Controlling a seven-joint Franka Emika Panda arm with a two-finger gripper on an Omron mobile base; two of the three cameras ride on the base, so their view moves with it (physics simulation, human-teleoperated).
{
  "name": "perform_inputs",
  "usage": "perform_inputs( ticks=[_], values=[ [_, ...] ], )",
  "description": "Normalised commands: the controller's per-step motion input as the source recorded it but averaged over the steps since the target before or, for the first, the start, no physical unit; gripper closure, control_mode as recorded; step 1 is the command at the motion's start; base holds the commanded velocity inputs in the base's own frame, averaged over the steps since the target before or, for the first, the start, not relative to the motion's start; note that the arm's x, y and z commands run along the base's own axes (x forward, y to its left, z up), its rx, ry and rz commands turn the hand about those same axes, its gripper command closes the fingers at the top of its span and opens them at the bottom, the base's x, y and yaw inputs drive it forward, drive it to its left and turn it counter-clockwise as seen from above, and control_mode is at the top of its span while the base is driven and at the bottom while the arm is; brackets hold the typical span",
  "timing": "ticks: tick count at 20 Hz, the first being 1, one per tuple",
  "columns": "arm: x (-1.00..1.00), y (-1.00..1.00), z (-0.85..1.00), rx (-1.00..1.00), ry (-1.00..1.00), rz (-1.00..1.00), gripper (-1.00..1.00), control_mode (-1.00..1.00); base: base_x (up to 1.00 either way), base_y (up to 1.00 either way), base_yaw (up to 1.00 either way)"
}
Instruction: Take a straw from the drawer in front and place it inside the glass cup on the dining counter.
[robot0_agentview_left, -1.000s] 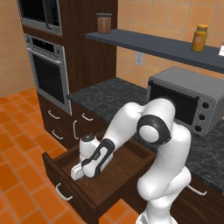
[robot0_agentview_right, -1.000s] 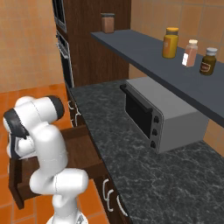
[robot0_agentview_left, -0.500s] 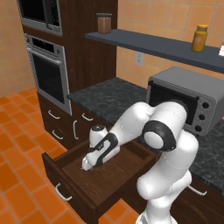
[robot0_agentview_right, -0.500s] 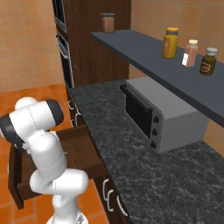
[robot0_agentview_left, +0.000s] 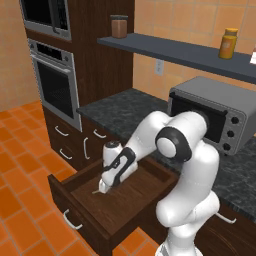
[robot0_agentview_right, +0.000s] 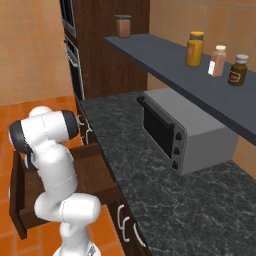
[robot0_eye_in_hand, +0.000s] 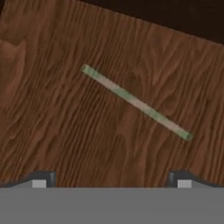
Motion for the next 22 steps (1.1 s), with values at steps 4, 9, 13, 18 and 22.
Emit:
perform_inputs(
  ticks=[4,9,13,18,22],
  values=[
    [0.11,0.34,-0.45,-0.04,0.01,0.15,-1.00,-1.00,0.00,0.00,0.00],
    [0.20,0.21,-0.29,0.00,0.00,0.11,-1.00,-1.00,0.00,0.00,0.00],
    [0.36,0.07,-0.14,0.00,0.00,0.08,-1.00,-1.00,0.00,0.00,0.00],
    [0.31,0.02,-0.11,0.00,0.00,0.08,-1.00,-1.00,0.00,0.00,0.00],
    [0.23,0.02,-0.16,0.00,0.00,0.07,-1.00,-1.00,0.00,0.00,0.00]
  ],
)
